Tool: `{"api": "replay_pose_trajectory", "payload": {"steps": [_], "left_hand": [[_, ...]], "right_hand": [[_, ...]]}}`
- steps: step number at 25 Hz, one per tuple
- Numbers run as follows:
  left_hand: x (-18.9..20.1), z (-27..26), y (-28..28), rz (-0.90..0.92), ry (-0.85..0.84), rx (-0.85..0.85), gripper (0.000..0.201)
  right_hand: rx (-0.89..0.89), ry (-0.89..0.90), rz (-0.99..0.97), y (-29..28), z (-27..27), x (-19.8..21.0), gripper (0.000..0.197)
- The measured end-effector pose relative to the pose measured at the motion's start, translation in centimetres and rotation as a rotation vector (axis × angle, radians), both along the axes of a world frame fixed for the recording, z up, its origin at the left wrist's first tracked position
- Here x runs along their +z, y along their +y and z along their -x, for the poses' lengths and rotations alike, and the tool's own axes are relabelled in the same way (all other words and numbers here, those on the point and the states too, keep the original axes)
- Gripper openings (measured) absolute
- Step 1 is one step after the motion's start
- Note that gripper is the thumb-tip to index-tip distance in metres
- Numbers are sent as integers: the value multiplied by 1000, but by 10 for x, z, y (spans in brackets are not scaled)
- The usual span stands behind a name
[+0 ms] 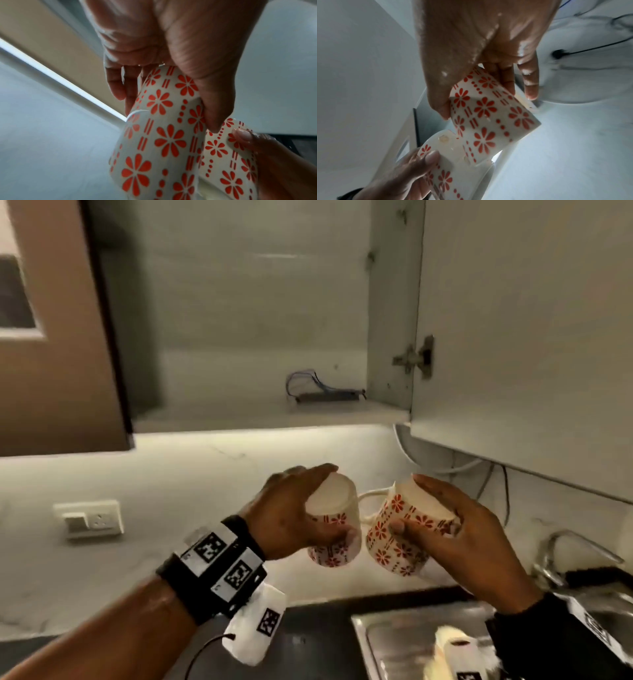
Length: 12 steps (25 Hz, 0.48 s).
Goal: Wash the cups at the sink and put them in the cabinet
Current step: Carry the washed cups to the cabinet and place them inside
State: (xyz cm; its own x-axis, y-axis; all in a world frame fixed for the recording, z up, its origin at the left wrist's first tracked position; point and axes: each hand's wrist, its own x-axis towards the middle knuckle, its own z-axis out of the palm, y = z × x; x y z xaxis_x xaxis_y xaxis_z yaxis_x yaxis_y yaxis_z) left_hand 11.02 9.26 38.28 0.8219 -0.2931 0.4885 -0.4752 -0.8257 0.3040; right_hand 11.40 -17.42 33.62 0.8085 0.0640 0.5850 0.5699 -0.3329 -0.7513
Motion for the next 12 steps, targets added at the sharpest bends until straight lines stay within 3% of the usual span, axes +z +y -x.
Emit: {"api": "replay_pose_trajectory", "payload": {"steps": [6, 10, 12], "left_hand": [[148, 5, 80, 79, -188, 174, 99], [209, -32, 113, 30, -256, 352, 85], [225, -54, 123, -55, -275, 453, 87]], "right_hand": [[5, -263, -95, 85, -18, 155, 79], [-50, -306, 12, 136, -70, 232, 87], [-80, -265, 107, 159, -103, 255, 86]]}}
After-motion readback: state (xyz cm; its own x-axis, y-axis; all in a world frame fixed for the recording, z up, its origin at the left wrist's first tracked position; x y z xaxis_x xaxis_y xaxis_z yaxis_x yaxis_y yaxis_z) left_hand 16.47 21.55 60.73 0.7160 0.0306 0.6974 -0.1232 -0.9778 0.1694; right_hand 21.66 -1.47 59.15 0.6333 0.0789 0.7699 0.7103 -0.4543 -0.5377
